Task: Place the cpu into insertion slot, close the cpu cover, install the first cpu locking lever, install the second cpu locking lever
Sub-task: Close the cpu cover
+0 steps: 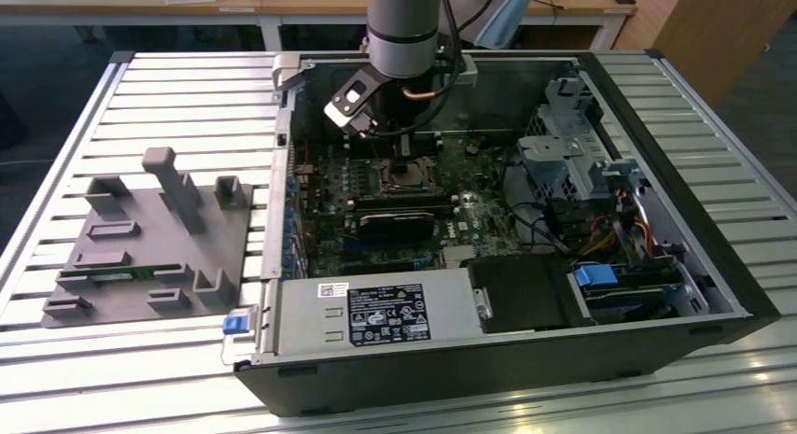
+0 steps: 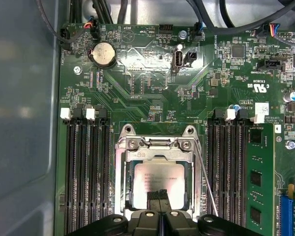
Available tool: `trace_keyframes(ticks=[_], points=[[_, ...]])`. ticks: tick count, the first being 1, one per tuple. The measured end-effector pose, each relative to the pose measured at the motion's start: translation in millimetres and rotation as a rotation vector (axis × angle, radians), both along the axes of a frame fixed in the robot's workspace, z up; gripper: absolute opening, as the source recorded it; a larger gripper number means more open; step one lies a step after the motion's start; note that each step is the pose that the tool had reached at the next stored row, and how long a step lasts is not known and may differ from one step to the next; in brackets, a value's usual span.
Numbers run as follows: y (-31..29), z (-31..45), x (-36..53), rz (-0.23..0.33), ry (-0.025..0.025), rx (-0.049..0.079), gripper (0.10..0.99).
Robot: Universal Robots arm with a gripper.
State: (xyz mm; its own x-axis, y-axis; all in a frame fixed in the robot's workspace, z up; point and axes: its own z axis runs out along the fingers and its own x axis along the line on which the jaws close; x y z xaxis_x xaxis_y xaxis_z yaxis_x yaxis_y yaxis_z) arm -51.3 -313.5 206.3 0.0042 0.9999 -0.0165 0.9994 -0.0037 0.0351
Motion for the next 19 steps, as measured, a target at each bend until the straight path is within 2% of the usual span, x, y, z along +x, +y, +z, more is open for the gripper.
trace_keyframes(ticks=[19], points=[[0.0,-5.8,-4.3,0.000,0.0001,0.000,0.106]])
